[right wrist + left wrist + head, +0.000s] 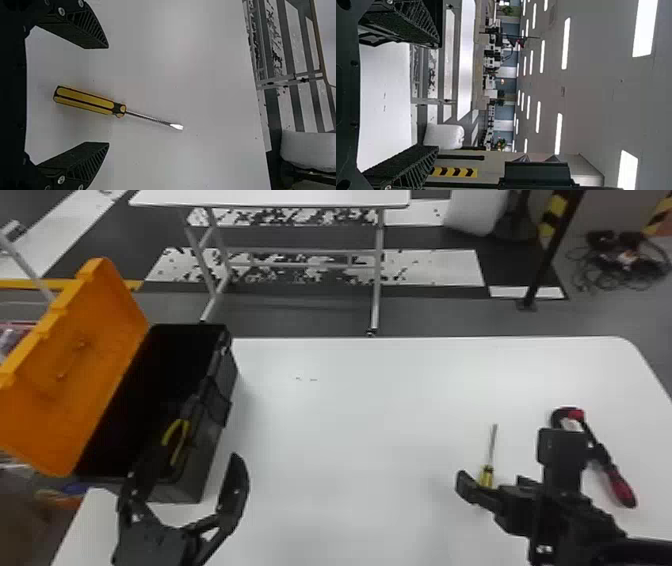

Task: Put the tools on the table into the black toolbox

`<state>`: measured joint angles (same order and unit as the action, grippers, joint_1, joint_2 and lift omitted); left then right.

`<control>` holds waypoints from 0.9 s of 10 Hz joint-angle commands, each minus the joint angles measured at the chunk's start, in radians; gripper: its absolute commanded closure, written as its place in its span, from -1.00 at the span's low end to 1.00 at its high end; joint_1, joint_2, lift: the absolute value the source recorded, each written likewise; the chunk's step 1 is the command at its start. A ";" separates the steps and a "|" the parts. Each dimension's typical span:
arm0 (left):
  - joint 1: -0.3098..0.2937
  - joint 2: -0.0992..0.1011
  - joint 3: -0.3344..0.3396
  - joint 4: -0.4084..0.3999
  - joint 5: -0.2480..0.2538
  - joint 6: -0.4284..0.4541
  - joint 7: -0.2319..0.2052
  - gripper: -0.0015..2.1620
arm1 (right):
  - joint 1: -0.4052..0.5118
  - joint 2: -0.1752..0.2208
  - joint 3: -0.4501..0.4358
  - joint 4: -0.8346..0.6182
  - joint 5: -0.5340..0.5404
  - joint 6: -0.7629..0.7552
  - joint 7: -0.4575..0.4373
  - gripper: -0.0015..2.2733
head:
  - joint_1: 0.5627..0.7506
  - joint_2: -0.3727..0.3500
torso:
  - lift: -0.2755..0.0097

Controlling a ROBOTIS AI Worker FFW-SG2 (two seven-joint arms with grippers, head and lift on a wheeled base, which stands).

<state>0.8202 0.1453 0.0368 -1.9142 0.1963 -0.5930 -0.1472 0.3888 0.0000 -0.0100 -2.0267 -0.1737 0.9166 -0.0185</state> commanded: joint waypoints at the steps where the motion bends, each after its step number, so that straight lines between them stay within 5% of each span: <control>1: -0.003 0.000 -0.001 0.001 0.000 0.000 0.000 -0.97 | -0.008 0.001 0.004 0.019 0.000 0.000 0.002 -0.87 | 0.41 0.27 | 0.41; 7: -0.016 0.010 -0.001 0.021 0.005 0.000 0.000 -0.97 | -0.033 0.001 0.012 0.066 0.023 0.000 0.018 -0.83 | 0.41 0.30 | 0.41; 9: -0.016 0.010 -0.003 0.021 0.005 0.000 0.000 -0.97 | -0.033 0.001 0.013 0.066 0.022 -0.003 0.029 -0.58 | 0.41 0.31 | 0.41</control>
<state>0.8038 0.1553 0.0341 -1.8928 0.2009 -0.5928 -0.1465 0.3558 0.0000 0.0026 -1.9604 -0.1515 0.9152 0.0095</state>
